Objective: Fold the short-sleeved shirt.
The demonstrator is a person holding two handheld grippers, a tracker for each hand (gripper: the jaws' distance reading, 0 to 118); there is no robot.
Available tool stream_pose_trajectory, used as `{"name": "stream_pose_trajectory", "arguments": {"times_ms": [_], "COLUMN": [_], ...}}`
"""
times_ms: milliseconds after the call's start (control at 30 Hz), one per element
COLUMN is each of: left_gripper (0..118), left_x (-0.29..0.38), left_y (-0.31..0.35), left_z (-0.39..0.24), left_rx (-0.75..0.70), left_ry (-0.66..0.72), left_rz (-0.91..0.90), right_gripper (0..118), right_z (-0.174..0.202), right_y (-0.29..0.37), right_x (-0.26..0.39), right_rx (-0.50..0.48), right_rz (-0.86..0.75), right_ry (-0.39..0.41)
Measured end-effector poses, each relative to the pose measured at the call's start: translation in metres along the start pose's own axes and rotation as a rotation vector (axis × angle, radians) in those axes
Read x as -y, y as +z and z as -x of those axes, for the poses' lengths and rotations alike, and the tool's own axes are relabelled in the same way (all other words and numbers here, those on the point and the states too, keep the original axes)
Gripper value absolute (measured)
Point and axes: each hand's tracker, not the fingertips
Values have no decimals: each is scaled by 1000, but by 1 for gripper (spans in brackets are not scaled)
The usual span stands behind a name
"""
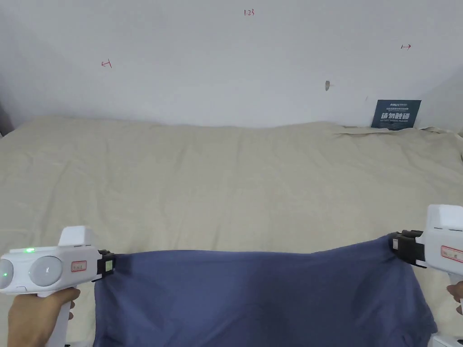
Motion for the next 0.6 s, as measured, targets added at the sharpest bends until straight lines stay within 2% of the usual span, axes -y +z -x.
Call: {"name": "stream_pose_trajectory", "arguments": {"times_ms": [133, 300, 600], "left_gripper": [0, 0, 0], "left_x": [13, 42, 116], "left_y": [47, 62, 84], "left_z": [-1, 15, 12], "left_rx": [12, 37, 33], "left_ry": [7, -3, -8], "left_rz": [-19, -6, 63], "right_gripper": [2, 2, 2], "right_z": [2, 4, 0], "right_y": [51, 87, 98], "right_x": [20, 57, 137], "right_rx": [-27, -35, 20], "right_rz": [-22, -14, 71], "right_ry": [-13, -18, -37]}}
